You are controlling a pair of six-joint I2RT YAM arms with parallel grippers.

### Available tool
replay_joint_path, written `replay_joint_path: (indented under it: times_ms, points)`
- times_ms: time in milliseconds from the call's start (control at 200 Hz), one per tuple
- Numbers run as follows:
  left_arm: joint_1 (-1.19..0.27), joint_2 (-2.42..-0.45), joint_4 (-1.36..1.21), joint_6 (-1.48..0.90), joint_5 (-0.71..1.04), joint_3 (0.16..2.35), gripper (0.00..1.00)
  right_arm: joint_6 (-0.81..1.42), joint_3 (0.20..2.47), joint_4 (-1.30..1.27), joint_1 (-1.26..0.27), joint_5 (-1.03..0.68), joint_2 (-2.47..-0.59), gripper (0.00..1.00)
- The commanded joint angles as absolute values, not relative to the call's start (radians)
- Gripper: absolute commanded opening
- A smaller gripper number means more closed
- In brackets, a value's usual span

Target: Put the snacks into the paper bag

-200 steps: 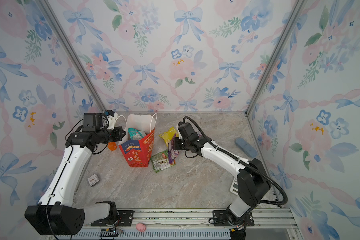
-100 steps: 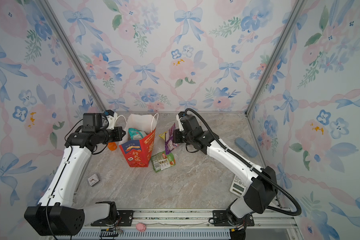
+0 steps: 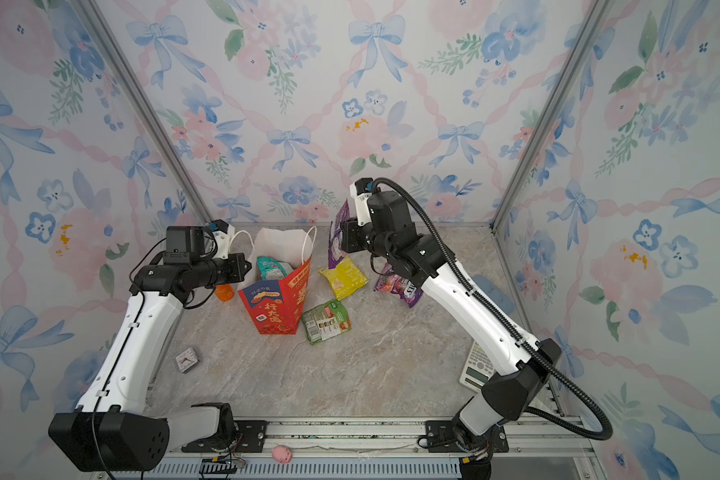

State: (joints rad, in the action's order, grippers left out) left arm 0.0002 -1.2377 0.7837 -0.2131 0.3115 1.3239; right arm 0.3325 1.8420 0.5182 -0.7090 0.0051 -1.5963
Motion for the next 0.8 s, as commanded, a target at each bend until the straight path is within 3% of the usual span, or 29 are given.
replay_joint_path:
  times_ms: [0,635,795]
  points:
    - [0.004,-1.215,0.780,-0.210,0.328,1.327,0.00,0.277,1.946,0.534,-0.713,0.020,-1.644,0.00]
    - [0.004,-1.218,0.780,-0.212,0.334,1.322,0.00,0.214,2.512,0.664,-0.712,0.019,-1.972,0.00]
    - [0.004,-1.213,0.780,-0.212,0.330,1.325,0.00,0.215,2.489,0.689,-0.712,0.018,-1.976,0.00]
